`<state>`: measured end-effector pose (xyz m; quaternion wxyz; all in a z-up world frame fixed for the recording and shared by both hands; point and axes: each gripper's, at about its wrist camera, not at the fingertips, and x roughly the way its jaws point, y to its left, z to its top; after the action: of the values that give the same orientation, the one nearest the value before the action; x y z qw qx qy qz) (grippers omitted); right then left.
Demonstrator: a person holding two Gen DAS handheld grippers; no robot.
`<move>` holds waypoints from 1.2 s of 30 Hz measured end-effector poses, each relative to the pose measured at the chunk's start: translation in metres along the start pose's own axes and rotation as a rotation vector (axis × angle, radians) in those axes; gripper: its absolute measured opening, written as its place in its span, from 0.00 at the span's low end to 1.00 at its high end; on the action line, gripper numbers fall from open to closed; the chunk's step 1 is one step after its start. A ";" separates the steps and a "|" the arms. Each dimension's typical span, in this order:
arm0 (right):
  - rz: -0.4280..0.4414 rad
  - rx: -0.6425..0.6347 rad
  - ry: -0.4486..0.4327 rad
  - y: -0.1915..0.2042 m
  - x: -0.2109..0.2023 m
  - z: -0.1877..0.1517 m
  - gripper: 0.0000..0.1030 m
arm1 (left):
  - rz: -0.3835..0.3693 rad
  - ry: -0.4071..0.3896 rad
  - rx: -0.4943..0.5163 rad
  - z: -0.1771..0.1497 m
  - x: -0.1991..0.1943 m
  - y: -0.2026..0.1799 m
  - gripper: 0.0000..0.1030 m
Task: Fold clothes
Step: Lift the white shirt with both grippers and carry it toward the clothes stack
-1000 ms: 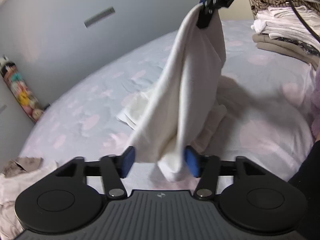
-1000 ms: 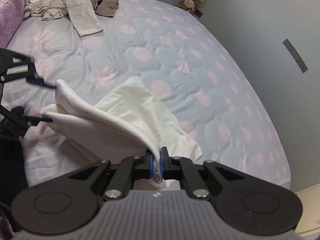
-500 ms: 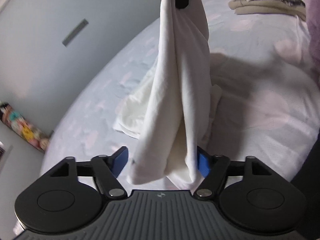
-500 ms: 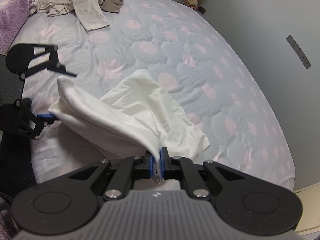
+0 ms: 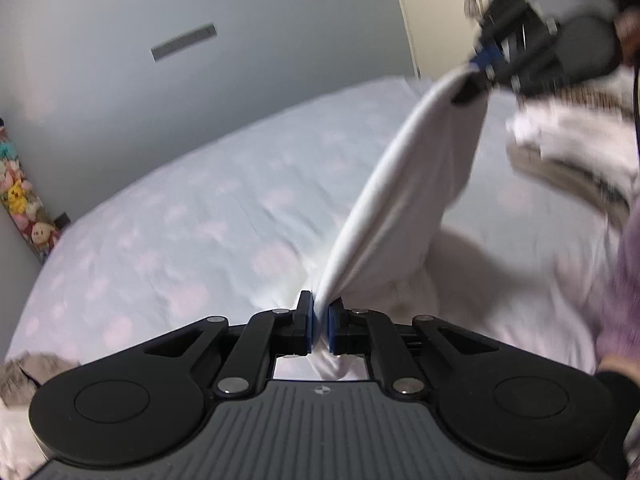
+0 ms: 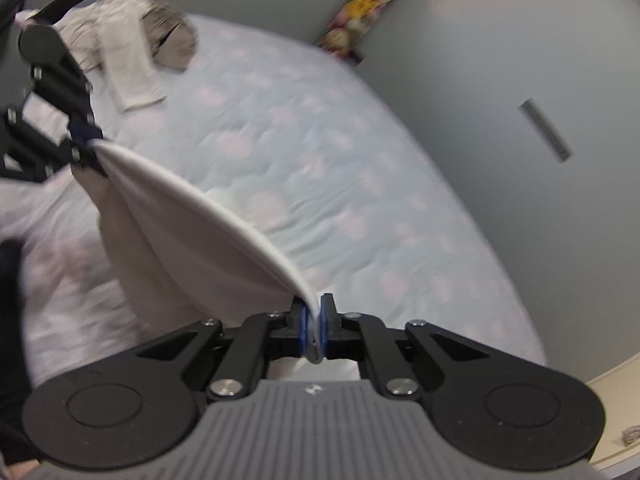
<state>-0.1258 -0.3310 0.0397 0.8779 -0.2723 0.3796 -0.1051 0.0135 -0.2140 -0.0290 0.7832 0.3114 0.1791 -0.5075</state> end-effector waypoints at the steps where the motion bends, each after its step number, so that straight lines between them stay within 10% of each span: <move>1: -0.025 0.008 -0.021 -0.006 -0.005 0.003 0.07 | 0.000 -0.008 0.016 0.010 -0.006 0.004 0.05; 14: -0.175 0.092 -0.123 -0.075 -0.080 0.020 0.07 | -0.041 -0.100 0.217 0.131 -0.067 0.027 0.05; 36: -0.525 0.323 -0.051 -0.311 -0.159 -0.048 0.07 | -0.069 -0.325 0.397 0.374 -0.005 -0.098 0.05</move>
<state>-0.2635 -0.5459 0.2834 0.8620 -0.2204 0.2523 -0.3805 -0.0910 -0.4897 0.2217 0.7075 0.3672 -0.0415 -0.6024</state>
